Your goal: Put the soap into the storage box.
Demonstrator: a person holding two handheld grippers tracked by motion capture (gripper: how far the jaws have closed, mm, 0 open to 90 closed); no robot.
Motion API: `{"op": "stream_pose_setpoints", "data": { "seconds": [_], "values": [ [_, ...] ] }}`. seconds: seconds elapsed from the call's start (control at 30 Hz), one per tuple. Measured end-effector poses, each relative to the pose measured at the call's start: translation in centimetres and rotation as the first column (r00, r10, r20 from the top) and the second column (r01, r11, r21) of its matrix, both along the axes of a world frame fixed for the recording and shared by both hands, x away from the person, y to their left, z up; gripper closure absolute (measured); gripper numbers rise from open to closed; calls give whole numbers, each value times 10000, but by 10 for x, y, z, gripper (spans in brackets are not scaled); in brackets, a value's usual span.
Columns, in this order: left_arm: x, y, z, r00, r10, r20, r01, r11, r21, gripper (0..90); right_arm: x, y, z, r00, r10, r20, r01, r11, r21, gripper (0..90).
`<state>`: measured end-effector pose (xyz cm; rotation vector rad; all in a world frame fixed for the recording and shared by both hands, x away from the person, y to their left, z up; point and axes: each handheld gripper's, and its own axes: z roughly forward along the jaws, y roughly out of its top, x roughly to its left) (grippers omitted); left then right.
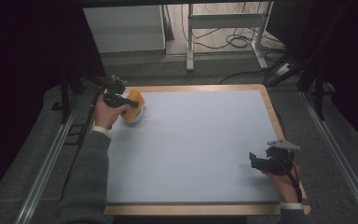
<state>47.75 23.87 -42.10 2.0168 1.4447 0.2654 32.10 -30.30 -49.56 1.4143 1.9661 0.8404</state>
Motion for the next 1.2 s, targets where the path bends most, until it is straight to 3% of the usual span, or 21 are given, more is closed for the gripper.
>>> {"op": "stream_pose_setpoints", "data": {
  "seconds": [0.7,1.2],
  "values": [
    [36,6,-14,9945,1032,-152,-1035,9943,-272,612,1,-2,-1,10000,-76,-45,76,10000,7,49],
    [49,9,-36,9873,1443,-665,-1454,9893,-114,612,3,-2,-6,9998,-107,-173,107,9999,-5,49]
  ]
}}
